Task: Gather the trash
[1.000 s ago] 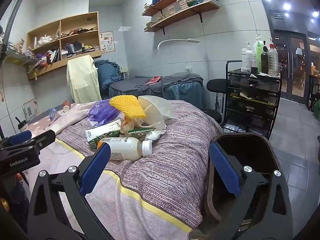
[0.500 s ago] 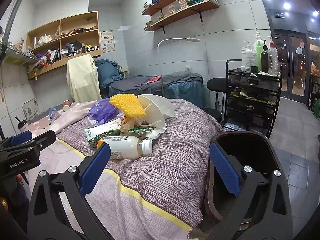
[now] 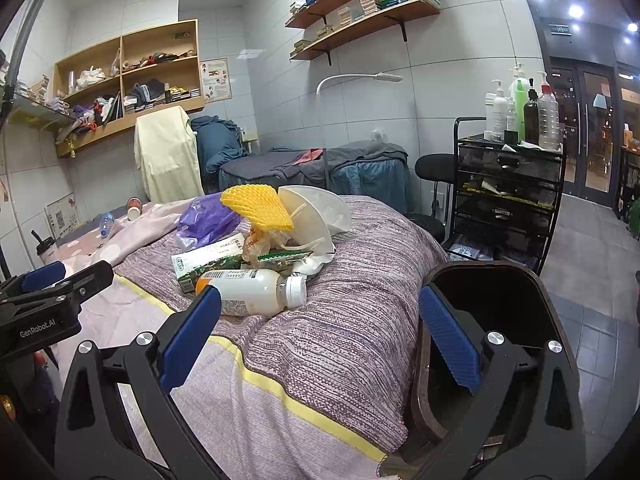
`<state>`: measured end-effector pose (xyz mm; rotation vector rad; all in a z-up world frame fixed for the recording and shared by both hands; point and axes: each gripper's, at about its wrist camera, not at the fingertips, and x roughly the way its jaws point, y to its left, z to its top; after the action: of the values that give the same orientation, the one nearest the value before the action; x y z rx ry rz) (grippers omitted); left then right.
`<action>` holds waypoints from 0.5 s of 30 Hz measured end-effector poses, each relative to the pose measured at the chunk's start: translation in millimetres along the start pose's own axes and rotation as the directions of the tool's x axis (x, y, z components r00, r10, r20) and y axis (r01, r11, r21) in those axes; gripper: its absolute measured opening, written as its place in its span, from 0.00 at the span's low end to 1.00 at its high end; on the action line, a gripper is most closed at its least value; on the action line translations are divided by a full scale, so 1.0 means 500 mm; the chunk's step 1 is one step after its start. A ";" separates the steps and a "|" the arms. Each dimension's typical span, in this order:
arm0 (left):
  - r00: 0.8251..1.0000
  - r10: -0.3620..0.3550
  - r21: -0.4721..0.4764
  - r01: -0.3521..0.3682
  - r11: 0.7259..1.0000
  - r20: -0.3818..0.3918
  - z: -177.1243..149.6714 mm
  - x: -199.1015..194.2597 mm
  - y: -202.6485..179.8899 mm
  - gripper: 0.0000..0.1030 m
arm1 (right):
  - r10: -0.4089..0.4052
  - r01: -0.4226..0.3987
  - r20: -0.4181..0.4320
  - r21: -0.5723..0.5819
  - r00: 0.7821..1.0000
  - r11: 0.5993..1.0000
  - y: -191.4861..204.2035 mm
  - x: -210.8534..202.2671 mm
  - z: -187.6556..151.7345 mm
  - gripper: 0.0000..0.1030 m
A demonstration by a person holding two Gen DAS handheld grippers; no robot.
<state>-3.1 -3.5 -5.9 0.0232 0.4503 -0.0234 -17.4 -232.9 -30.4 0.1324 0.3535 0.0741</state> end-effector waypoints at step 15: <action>1.000 0.000 -0.002 0.000 1.000 -0.001 0.000 0.000 0.001 0.94 | -0.002 0.002 -0.003 -0.001 1.000 1.000 0.000 0.000 -0.001 0.95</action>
<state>-3.3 -3.0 -5.9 0.0217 0.4510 -0.0230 -17.5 -232.8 -30.9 0.1314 0.3567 0.0725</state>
